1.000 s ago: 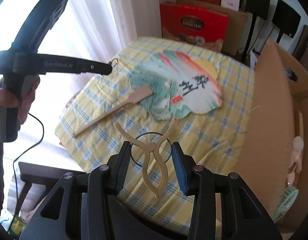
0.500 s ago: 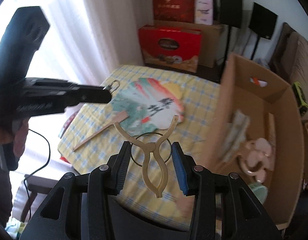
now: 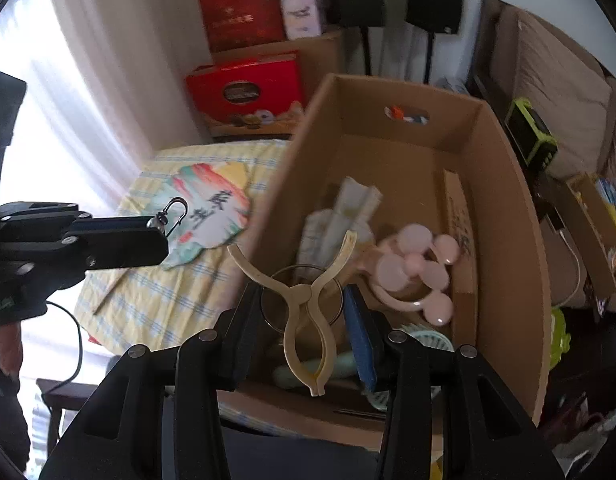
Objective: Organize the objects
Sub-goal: 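Lift the clip with the right gripper while the left gripper lifts the safety pin, then lower the clip into the box with the right gripper while the left gripper lowers the pin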
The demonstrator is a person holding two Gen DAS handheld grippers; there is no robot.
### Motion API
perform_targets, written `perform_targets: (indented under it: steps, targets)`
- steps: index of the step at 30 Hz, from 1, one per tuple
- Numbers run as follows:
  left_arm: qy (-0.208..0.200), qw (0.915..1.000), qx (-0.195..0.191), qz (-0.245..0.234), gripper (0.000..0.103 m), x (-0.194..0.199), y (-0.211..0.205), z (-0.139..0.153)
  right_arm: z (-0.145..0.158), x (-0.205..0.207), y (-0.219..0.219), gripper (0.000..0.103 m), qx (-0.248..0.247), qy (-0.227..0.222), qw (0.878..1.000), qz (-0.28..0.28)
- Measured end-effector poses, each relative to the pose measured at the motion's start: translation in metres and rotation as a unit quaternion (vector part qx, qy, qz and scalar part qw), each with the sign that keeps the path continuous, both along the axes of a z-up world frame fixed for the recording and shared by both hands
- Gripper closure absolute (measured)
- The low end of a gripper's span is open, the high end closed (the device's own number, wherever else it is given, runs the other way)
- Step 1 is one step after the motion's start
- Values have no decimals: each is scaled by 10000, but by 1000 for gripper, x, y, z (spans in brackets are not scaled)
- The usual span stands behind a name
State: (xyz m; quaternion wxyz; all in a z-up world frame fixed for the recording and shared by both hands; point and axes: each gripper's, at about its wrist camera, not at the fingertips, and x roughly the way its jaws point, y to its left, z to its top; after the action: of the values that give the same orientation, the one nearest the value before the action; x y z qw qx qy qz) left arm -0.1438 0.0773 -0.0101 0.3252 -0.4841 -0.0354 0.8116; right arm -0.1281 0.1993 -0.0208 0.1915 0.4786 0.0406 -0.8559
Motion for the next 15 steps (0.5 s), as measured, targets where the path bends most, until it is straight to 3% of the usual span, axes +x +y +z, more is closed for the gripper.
perform_targets:
  steps: [15]
  targets:
    - [-480,9982,-204,-284,94,-20,78,-32,-29,-7,38,61,275,-143,9988,-370]
